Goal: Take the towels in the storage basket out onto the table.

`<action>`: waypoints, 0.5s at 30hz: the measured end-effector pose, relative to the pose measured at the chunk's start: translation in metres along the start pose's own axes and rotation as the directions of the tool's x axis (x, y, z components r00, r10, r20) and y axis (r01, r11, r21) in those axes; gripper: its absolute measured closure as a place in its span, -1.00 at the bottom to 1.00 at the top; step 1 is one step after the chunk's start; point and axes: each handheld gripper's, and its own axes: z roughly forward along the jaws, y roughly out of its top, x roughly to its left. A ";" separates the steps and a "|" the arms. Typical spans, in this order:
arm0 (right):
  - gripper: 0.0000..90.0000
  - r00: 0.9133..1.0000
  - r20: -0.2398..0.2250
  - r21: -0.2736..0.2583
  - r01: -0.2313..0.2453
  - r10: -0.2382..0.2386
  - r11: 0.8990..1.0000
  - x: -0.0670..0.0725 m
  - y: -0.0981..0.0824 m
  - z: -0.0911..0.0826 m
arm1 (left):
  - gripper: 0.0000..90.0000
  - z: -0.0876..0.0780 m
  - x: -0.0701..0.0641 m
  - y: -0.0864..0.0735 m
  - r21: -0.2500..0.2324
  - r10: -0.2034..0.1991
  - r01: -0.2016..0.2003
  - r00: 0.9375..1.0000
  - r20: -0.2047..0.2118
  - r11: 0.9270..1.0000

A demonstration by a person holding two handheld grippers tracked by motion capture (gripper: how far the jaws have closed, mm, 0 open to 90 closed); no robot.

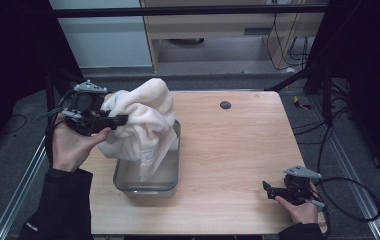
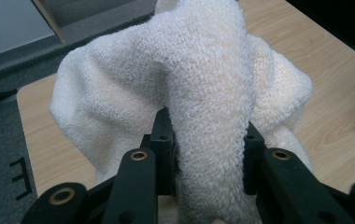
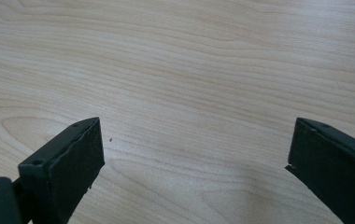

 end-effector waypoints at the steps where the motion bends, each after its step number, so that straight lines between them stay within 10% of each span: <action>1: -0.92 1.000 0.001 0.000 -0.001 0.001 1.000 0.000 0.000 0.000 | 0.50 -0.002 0.000 0.001 -0.001 0.002 -0.002 1.000 0.001 1.000; 15: -0.91 1.000 -0.004 -0.005 -0.002 0.002 1.000 -0.001 0.000 -0.001 | 0.50 -0.013 -0.010 0.014 0.008 0.038 -0.038 0.999 0.021 0.999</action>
